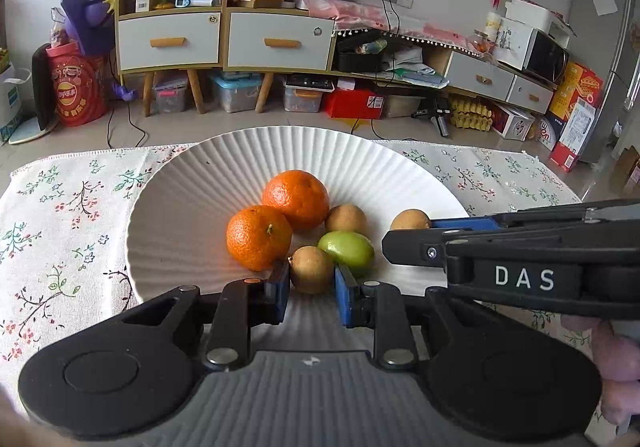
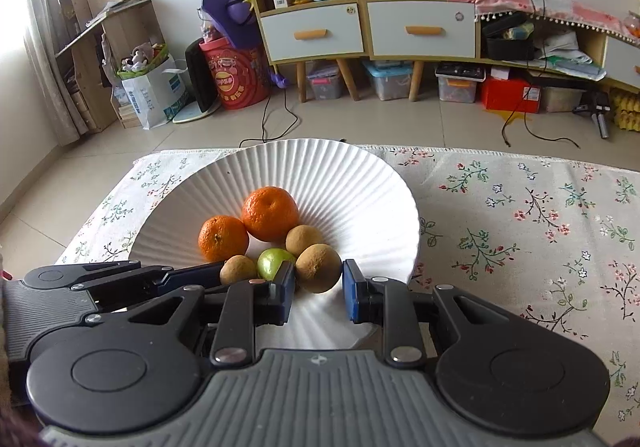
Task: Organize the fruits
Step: 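Carry both held brown fruits over the white bowl, then open both grippers to drop the brown fruits into the bowl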
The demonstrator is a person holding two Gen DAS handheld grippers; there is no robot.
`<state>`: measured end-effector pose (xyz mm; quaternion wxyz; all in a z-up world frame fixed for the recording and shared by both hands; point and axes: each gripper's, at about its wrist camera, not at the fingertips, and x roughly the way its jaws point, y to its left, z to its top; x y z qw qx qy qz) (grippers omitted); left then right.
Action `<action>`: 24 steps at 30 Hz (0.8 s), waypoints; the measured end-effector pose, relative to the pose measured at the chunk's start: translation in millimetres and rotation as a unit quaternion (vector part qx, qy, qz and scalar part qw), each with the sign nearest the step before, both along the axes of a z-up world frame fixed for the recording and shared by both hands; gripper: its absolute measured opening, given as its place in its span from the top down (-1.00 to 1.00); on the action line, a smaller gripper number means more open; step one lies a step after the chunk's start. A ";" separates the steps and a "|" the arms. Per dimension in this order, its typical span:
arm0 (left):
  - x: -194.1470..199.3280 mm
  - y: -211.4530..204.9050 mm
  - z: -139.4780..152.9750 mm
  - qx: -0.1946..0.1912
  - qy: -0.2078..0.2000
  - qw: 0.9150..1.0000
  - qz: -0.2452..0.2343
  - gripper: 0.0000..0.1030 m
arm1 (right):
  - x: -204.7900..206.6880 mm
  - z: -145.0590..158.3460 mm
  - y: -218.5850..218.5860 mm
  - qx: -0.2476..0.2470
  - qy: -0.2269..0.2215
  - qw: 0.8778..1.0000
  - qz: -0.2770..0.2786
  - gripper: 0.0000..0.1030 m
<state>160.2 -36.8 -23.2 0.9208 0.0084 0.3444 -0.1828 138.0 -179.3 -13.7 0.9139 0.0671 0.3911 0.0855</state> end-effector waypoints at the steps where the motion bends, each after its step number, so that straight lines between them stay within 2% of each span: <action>1: 0.9 0.0 -0.4 0.001 -0.002 1.000 -0.001 0.60 | -0.4 -0.3 0.6 -0.001 -0.001 1.000 0.002 0.55; 17: 0.6 0.4 0.6 -0.001 -0.003 1.000 -0.009 0.54 | -3.3 2.3 0.1 -0.007 -0.007 1.000 -0.002 0.54; 24: -4.6 0.4 4.5 0.001 0.000 1.000 -0.014 0.36 | -10.4 10.0 -6.2 -0.004 -0.012 1.000 -0.011 0.31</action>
